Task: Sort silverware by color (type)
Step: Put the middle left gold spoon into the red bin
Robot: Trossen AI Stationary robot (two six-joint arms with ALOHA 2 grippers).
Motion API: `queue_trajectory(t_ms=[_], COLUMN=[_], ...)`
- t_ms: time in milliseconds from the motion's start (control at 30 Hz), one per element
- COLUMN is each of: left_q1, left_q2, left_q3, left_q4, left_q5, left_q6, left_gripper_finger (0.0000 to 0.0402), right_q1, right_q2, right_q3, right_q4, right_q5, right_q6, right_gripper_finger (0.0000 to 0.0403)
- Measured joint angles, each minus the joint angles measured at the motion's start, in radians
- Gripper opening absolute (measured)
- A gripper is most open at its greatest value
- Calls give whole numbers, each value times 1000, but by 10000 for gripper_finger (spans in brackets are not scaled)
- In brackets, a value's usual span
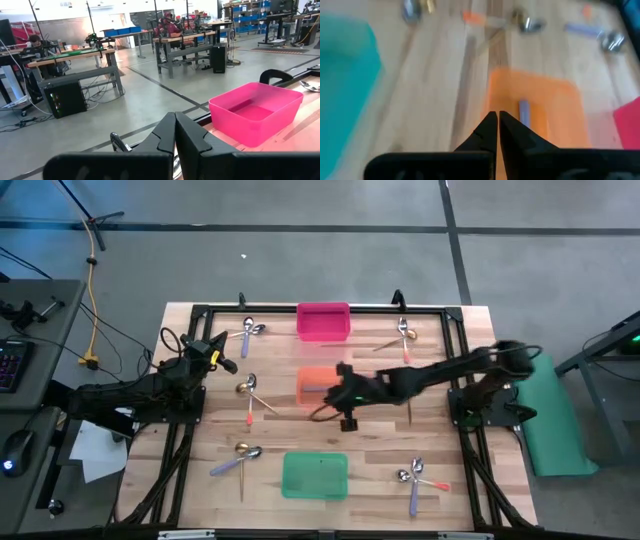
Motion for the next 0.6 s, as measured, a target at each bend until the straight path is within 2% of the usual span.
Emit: queue_trajectory(t_ms=[300,467,600], left_q1=[0,0,0], left_q2=[0,0,0], left_q3=[0,0,0], left_q4=[0,0,0], left_q5=[0,0,0], left_q6=[0,0,0], left_gripper_finger=[1,1,1], right_q1=[9,-4,-32], right_q2=[-253,-287,-289], right_q3=[-401,-566,-617], right_q4=[535,831,916], right_q5=[26,84,103], right_q6=[-32,-87,-45], right_gripper_finger=[0,0,0])
